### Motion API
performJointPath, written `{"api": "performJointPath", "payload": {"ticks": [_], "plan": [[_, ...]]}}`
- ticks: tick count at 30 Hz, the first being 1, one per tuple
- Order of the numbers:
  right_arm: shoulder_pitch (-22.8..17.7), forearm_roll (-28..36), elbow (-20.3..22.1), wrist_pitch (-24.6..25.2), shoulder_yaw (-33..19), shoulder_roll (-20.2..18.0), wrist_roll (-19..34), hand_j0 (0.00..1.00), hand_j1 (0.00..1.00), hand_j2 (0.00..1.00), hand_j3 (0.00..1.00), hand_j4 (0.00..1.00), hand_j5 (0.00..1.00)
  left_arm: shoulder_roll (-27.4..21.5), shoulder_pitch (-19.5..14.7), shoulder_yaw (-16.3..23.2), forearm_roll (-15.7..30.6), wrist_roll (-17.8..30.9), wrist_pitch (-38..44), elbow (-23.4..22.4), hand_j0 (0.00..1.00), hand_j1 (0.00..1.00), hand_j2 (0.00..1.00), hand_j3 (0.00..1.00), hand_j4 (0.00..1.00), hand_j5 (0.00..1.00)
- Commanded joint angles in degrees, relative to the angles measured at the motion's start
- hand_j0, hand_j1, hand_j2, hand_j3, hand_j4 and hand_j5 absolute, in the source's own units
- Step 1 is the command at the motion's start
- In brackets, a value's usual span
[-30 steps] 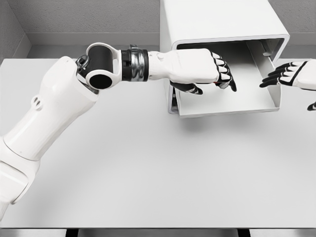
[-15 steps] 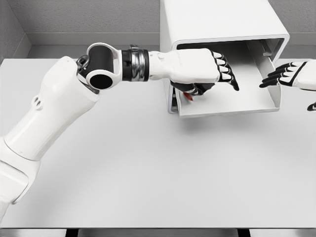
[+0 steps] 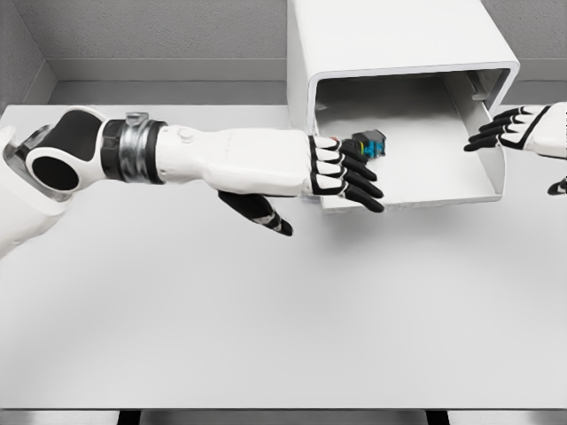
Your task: Slide open multi-storey tabletop storage cabinets and put open load switch and slide close multi-storey tabletop storage cabinets
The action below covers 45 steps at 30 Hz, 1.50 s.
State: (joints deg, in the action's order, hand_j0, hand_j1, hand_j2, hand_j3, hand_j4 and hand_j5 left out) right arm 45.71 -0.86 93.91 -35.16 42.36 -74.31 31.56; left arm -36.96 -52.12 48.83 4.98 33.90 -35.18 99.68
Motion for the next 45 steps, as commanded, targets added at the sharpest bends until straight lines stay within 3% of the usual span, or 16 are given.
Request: {"api": "performJointPath", "payload": {"ticks": [1, 3, 7, 19, 34, 45], "plan": [[0.0, 0.3, 0.3, 0.2, 0.0, 1.4, -1.5, 1.0, 1.0, 1.0, 1.0, 1.0, 1.0, -9.2, 0.2, 1.2, 5.7, 0.0, 0.2, 1.5, 1.0, 1.0, 1.0, 1.0, 1.0, 1.0], [-0.2, 0.3, 0.3, 0.2, 0.0, 4.0, -1.6, 1.0, 1.0, 1.0, 1.0, 1.0, 1.0, -12.3, 2.0, 1.1, 7.1, 0.0, 0.2, 1.5, 1.0, 1.0, 1.0, 1.0, 1.0, 1.0], [-1.7, 0.3, 0.4, 0.2, 0.3, 6.4, -4.4, 1.0, 1.0, 1.0, 1.0, 1.0, 1.0, -13.3, 3.6, 1.1, 8.2, 0.0, 0.2, 1.5, 1.0, 1.0, 1.0, 1.0, 1.0, 1.0], [-4.5, 0.4, 0.7, 0.2, 0.6, 5.3, -4.3, 1.0, 1.0, 1.0, 1.0, 1.0, 1.0, -13.5, 3.8, 1.1, 8.1, 0.0, 0.2, 1.5, 1.0, 1.0, 1.0, 1.0, 1.0, 1.0], [-5.2, 0.4, 0.1, 0.2, 0.6, 9.6, -4.3, 1.0, 1.0, 1.0, 1.0, 1.0, 1.0, -13.6, 4.5, 0.9, 8.0, -0.1, 0.2, 1.5, 1.0, 1.0, 1.0, 1.0, 1.0, 1.0], [-4.6, -3.4, -5.1, 0.2, 0.4, 14.5, -4.3, 1.0, 1.0, 1.0, 1.0, 1.0, 1.0, -13.6, 4.7, 0.9, 8.0, -0.2, 0.2, 1.5, 1.0, 1.0, 1.0, 1.0, 1.0, 1.0]]}}
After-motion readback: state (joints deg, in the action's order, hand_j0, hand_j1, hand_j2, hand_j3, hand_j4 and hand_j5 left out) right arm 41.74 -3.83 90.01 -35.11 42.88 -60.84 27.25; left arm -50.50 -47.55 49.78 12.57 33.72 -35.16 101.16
